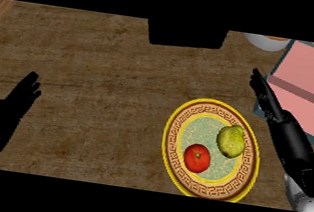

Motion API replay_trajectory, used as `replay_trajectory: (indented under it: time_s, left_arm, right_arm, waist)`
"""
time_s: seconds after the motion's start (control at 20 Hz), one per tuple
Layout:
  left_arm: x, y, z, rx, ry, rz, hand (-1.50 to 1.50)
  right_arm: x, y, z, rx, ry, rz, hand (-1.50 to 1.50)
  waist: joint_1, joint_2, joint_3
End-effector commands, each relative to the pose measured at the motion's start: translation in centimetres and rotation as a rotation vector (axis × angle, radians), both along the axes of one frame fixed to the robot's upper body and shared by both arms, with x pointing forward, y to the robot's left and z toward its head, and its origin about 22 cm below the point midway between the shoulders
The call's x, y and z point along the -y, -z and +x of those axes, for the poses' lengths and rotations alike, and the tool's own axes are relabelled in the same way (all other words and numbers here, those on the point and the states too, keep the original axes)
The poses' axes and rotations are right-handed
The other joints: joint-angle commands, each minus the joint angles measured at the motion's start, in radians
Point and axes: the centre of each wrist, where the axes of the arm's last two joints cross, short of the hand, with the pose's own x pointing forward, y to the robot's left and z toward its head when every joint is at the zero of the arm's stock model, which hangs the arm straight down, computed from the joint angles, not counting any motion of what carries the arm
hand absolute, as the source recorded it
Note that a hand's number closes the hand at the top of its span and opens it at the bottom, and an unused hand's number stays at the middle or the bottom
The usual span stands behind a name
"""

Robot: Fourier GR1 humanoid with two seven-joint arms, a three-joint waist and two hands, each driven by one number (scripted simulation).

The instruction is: Pick the tomato from the plate and place it in the cardboard box

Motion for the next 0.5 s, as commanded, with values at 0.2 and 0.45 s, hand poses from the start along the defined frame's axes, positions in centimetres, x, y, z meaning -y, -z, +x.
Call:
replay_trajectory:
  time_s: [0.2,0.45]
  left_arm:
    - [1.5,-4.9,3.8,0.354,0.269,0.225,0.00]
    - [4.1,-3.5,4.0,0.391,0.392,0.193,0.00]
  right_arm:
    - [3.2,-9.1,0.1,0.136,0.051,0.120,-1.50]
    - [9.0,-8.0,-1.1,0.027,0.148,-0.188,-1.50]
  waist:
    - [0.023,0.015,-0.022]
    - [0.049,0.023,-0.019]
